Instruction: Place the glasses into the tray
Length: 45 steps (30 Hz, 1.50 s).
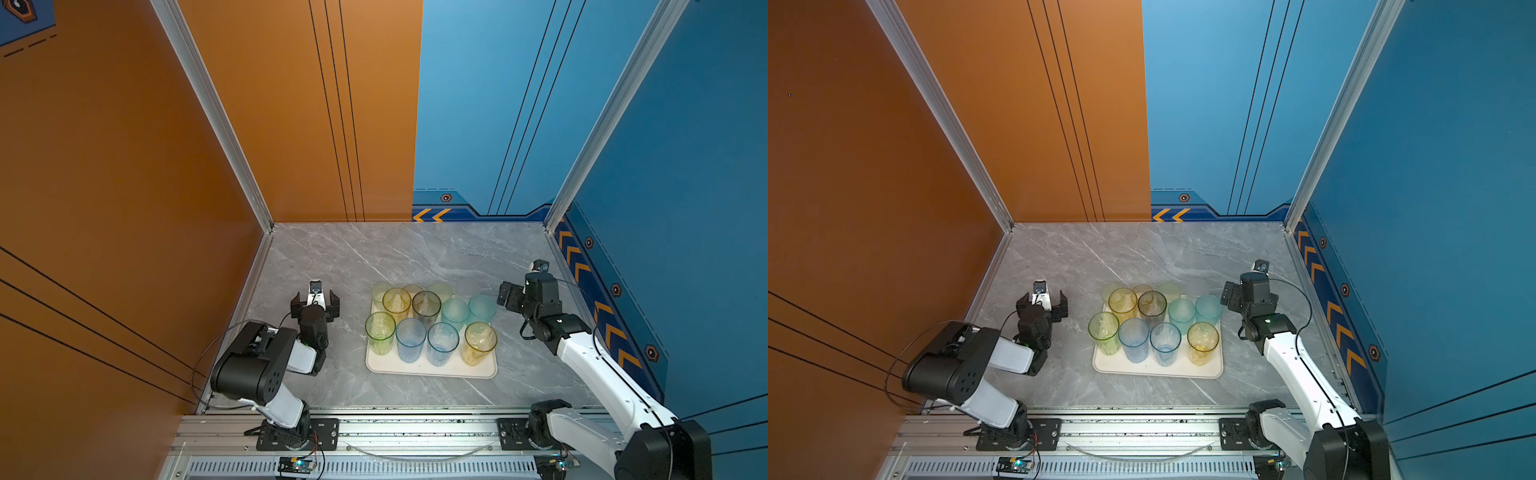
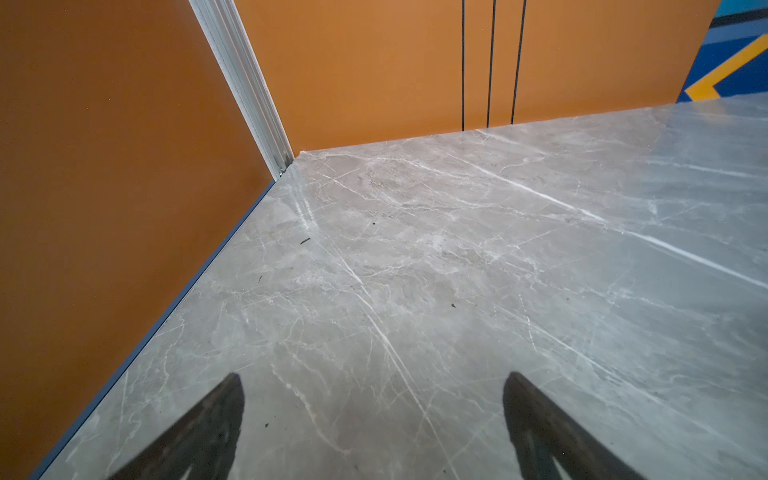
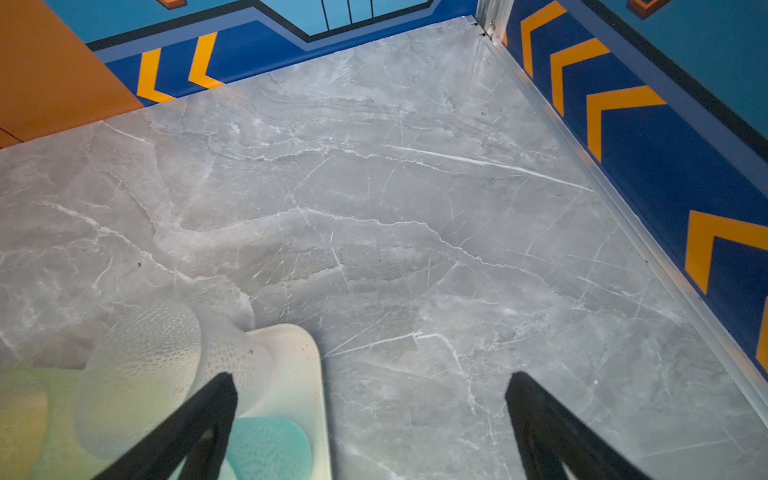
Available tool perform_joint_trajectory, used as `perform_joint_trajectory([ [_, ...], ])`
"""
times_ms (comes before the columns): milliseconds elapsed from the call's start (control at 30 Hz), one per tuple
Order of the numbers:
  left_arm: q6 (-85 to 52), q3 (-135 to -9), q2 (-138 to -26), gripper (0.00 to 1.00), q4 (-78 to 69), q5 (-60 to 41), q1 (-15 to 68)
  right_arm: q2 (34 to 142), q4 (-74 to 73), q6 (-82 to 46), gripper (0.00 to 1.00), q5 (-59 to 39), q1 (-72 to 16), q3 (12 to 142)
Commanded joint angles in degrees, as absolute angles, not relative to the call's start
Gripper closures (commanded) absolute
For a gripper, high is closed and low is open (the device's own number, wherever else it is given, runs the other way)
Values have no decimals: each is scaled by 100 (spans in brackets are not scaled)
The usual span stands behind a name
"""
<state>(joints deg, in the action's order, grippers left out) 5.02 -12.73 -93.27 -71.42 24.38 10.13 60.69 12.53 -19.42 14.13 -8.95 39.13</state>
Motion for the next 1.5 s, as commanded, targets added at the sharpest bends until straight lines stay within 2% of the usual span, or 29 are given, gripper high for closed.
perform_joint_trajectory([
  [0,646,-1114,-9308,3,-7851,2290,1030,6189,555,-1715,0,1863,-836,3720],
  [333,705,-1065,-9405,2,-8066,2320,1065,6768,-1779,-1283,0,2508,-539,2851],
  [667,707,-1066,-9405,2,-8068,2314,1065,7609,-4684,-708,0,2637,-430,1885],
  [1033,707,-1072,-9404,3,-8063,2320,1064,8376,-5655,-564,0,2217,-422,1701],
  [1400,710,-1081,-9405,2,-8068,2320,1064,8652,-5046,-453,0,1878,-413,2131],
  [1467,706,-1072,-9404,2,-8068,2316,1064,8882,-5504,-447,0,1752,-372,2024],
])
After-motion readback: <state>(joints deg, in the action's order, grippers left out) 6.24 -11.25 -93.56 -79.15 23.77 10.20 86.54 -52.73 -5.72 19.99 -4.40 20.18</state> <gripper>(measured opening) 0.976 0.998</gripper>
